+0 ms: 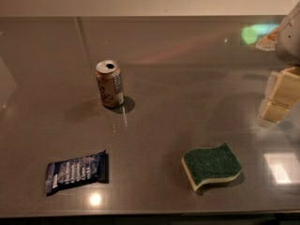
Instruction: Knock orange can over
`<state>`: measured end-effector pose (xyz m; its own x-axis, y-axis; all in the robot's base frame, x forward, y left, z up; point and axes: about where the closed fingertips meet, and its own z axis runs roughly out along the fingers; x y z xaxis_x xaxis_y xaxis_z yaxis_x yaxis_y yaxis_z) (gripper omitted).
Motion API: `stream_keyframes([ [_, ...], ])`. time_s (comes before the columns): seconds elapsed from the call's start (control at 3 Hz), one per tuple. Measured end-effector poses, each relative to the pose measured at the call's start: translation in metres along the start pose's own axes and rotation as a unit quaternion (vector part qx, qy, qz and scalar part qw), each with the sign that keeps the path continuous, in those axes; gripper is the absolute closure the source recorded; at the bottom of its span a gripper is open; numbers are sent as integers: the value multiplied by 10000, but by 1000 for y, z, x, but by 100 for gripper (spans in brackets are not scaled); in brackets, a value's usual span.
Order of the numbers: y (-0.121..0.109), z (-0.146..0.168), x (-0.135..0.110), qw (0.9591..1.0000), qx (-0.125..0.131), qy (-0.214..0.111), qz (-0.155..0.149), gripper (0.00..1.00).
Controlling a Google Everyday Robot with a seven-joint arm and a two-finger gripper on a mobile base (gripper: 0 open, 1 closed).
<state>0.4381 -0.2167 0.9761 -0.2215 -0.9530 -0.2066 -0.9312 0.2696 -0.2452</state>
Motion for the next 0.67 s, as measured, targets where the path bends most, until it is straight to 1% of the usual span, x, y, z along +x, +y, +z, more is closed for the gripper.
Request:
stream_keyframes([
  [0.33,0,0,0,10000,1,0,0,0],
  [0.67,-3,-1,-20,9995,70,-304,-103,0],
])
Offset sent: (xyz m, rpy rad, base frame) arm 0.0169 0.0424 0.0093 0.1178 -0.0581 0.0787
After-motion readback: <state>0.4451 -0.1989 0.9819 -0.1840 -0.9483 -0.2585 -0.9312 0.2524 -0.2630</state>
